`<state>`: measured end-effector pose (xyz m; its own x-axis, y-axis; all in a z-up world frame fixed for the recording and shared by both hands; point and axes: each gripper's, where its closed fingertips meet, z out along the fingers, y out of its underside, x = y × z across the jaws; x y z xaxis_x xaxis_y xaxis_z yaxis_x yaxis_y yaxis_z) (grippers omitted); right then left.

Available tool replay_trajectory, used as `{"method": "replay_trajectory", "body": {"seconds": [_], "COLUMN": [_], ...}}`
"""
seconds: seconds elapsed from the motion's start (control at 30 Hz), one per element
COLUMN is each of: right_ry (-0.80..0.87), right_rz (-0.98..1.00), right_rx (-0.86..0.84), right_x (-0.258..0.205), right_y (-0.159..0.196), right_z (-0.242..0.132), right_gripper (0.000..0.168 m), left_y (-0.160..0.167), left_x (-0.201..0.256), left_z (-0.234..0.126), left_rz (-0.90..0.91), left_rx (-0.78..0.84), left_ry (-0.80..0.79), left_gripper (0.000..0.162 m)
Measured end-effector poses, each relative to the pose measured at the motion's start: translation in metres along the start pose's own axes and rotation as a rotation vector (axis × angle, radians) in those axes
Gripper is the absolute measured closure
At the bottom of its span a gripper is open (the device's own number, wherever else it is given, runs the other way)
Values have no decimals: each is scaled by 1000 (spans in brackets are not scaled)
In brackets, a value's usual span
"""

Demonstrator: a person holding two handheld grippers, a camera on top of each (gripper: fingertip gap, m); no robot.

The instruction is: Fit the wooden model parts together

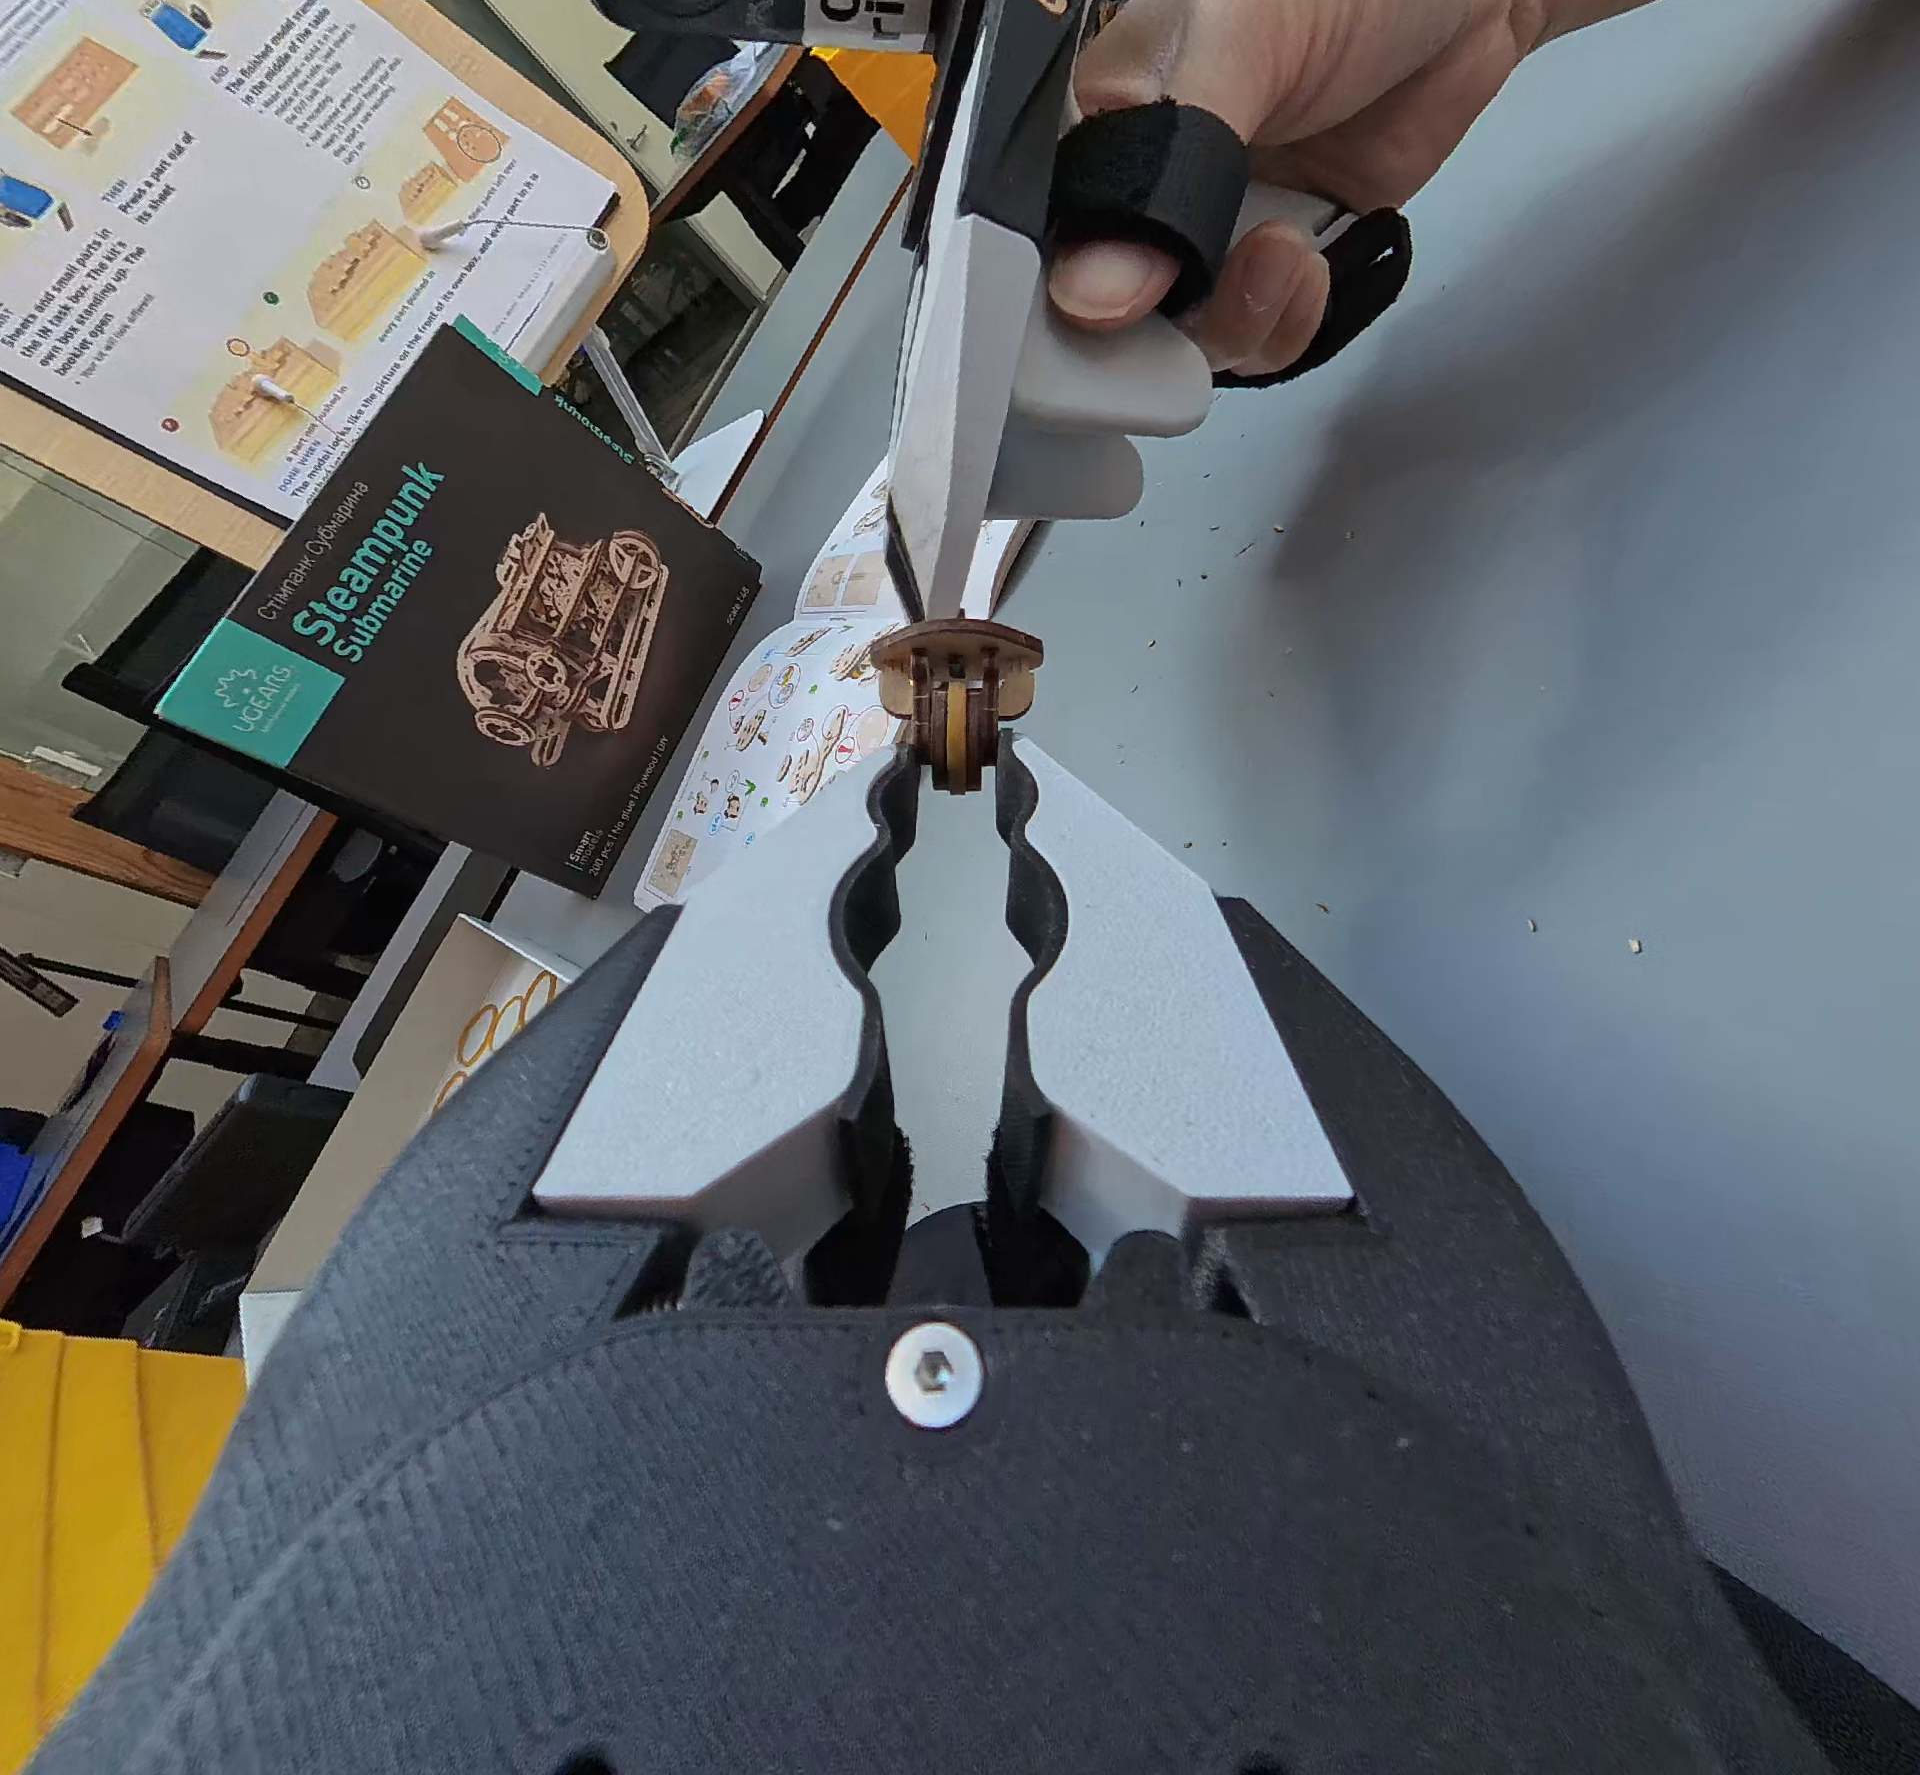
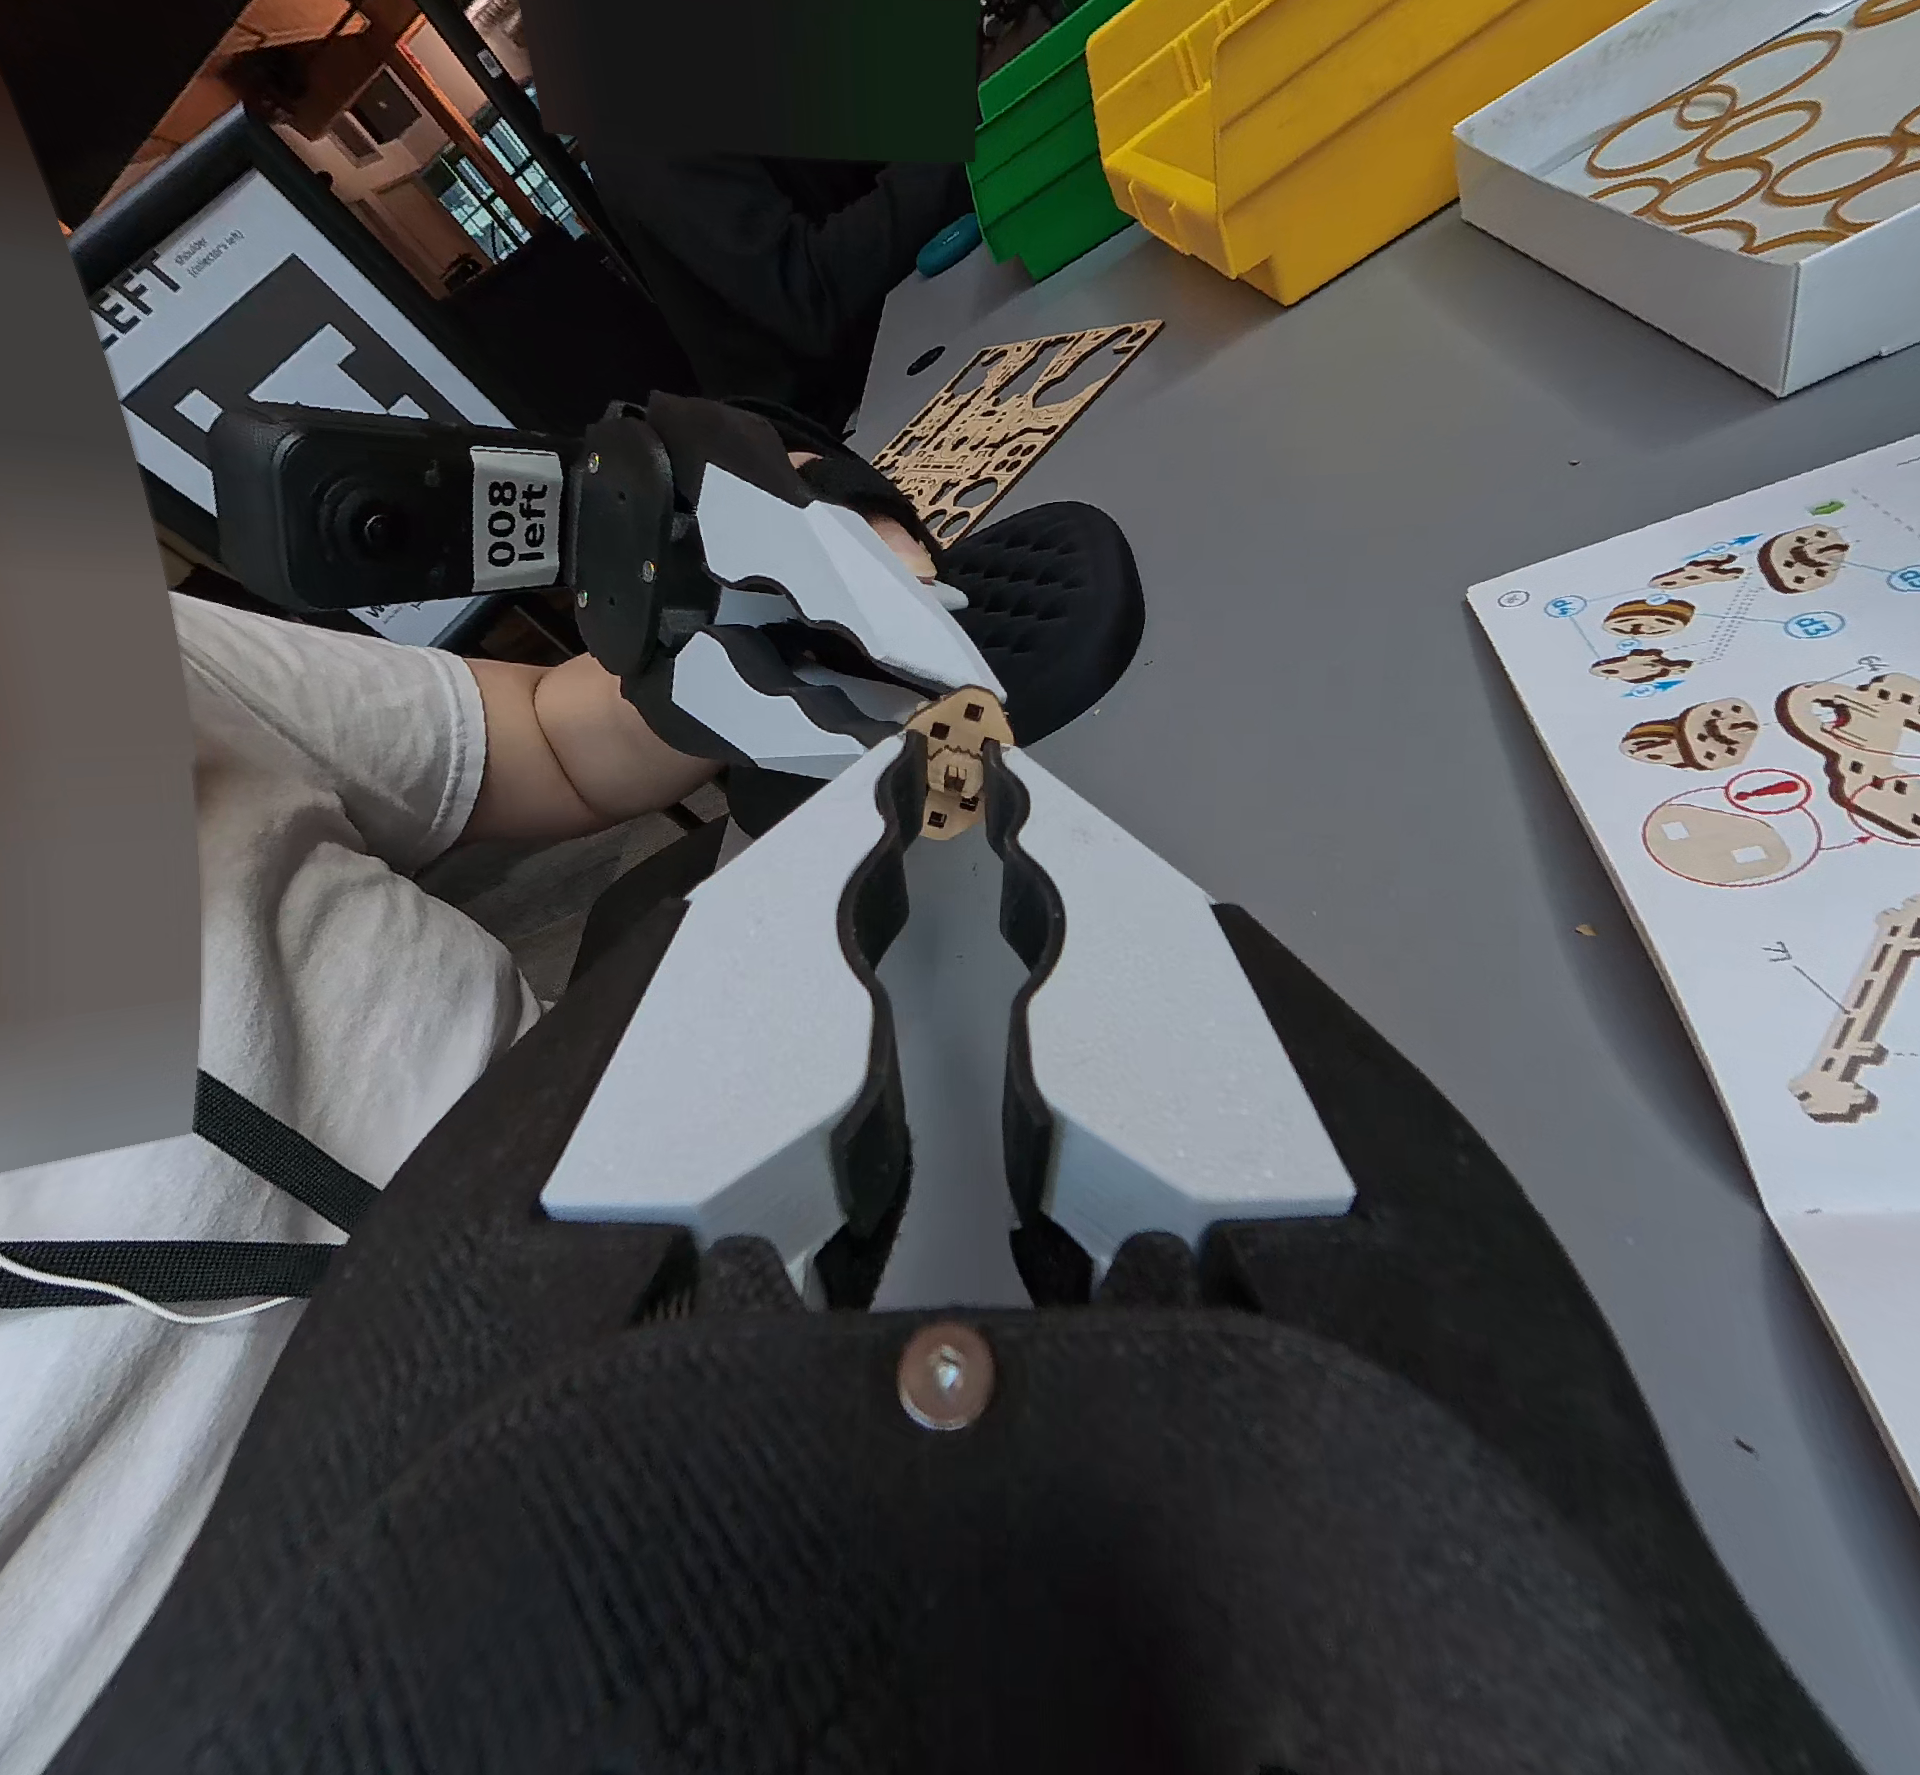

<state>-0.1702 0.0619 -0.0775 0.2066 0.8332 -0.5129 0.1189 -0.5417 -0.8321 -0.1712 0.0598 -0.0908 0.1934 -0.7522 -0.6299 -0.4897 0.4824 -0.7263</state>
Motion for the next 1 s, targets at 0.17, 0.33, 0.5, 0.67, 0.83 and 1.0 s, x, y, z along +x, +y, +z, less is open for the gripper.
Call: {"method": "replay_trajectory", "body": {"seconds": [0.17, 0.33, 0.5, 0.67, 0.83, 1.0], "right_ry": [-40, -2, -26, -22, -24, -17], "right_rz": [20, -62, 3, -7, 3, 20], "right_rx": [-20, -17, -5, 3, -6, -29], "right_x": [-2, -3, -1, 0, 0, 3], "right_y": [-1, -2, -1, -2, 0, 6], "right_z": [-4, -3, -4, -4, -3, -2], "right_gripper": [157, 158, 160, 160, 160, 160], "left_y": [-4, -4, -3, -3, -2, 2], "left_x": [0, 1, 2, 1, 3, 8], "left_z": [0, 0, 1, 1, 2, 4], "left_rz": [-44, -56, -1, 1, -24, -43], "left_rx": [54, 59, 48, 45, 35, 17], "left_ry": [27, 39, 13, 9, 32, 68], "left_gripper": [149, 149, 149, 149, 149, 150]}}
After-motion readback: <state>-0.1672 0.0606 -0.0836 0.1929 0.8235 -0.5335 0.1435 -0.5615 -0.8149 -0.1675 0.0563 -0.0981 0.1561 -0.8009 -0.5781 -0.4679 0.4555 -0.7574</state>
